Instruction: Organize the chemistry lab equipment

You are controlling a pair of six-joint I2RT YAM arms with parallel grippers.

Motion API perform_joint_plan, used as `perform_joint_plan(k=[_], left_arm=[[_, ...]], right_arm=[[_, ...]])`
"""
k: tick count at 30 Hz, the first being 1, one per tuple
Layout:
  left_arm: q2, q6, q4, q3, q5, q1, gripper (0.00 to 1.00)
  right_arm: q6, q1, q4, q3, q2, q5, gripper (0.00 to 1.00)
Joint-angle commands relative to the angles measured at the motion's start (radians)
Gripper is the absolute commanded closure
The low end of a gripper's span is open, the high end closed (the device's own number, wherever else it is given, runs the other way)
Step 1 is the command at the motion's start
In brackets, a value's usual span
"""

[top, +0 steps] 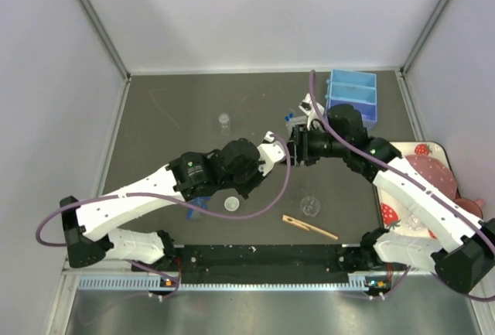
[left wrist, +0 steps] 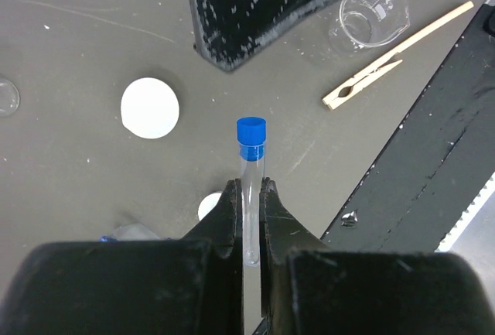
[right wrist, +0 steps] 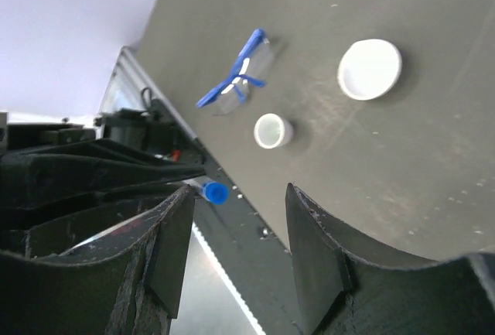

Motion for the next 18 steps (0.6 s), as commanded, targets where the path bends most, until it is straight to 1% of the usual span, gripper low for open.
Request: perform_joint_plan(k=[1, 9, 18], left_arm=[[-0.054, 0.046, 0.098, -0.016, 0.025, -0.003, 1.00], [-0.068, 0.087, 0.124, -0.011, -0.011, -0.003, 1.00], [-0.083, 0.092, 0.136, -0.008, -0.041, -0.003, 1.00]], right_arm=[[0.075, 0.023, 0.124, -0.005, 0.013, -0.173, 0.49], [0.101, 0.067, 0.144, -0.016, 0.048, -0.204, 0.52], [0.106, 0.074, 0.153, -0.037, 0.047, -0.205, 0.54]])
